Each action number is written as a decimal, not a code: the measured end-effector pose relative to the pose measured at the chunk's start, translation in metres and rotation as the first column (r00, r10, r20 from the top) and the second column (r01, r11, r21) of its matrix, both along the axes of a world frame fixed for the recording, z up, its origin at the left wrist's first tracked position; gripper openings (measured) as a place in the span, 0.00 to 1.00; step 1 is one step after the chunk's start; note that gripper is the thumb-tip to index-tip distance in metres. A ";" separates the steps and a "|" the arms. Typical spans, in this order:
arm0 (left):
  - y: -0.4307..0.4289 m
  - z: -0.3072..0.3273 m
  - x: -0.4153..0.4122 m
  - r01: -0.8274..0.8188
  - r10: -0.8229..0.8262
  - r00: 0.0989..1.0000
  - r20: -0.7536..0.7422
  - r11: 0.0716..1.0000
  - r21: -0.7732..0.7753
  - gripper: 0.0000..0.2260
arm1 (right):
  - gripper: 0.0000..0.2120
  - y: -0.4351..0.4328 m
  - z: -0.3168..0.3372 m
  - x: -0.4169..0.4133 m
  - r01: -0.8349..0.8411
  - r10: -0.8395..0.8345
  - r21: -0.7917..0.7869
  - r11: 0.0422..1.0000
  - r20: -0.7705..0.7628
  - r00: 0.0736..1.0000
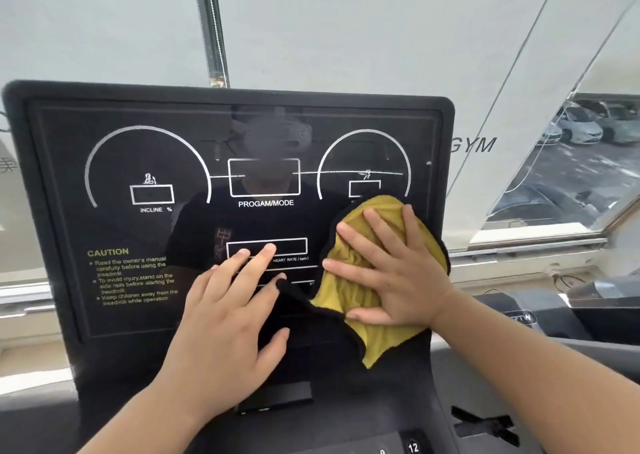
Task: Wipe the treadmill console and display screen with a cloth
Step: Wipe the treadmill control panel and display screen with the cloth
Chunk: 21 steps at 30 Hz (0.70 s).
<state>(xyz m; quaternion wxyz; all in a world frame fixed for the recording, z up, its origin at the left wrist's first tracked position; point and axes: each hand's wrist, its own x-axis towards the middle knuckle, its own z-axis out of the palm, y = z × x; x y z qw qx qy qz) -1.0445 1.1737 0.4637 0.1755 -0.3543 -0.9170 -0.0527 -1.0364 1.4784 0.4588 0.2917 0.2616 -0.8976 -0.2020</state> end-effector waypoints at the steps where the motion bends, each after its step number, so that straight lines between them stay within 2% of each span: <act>1: 0.000 0.000 0.000 -0.002 0.002 1.000 0.000 1.000 -0.004 0.25 | 0.40 0.003 0.017 -0.008 0.027 -0.028 -0.031 0.999 -0.033 0.999; 5: -0.001 0.001 0.003 -0.015 0.015 1.000 0.008 1.000 -0.022 0.28 | 0.43 0.008 0.090 -0.042 0.190 -0.208 -0.176 0.966 -0.092 0.974; 9: -0.002 -0.006 0.010 -0.034 0.035 0.999 -0.026 0.999 0.020 0.29 | 0.46 -0.005 0.119 -0.059 0.252 -0.271 -0.176 0.952 -0.091 0.958; 12: -0.006 -0.011 0.010 -0.073 0.084 0.993 -0.081 0.989 0.126 0.27 | 0.48 -0.020 0.105 -0.055 0.213 -0.229 -0.138 0.967 -0.106 0.968; 15: -0.014 -0.016 0.004 -0.117 0.145 0.982 -0.117 0.968 0.220 0.25 | 0.46 -0.031 0.074 -0.044 0.122 -0.125 -0.035 0.992 -0.091 0.988; 21: -0.025 -0.028 0.000 -0.129 0.181 0.969 -0.166 0.950 0.283 0.23 | 0.39 -0.048 -0.009 -0.005 -0.043 0.042 0.073 0.996 0.019 0.999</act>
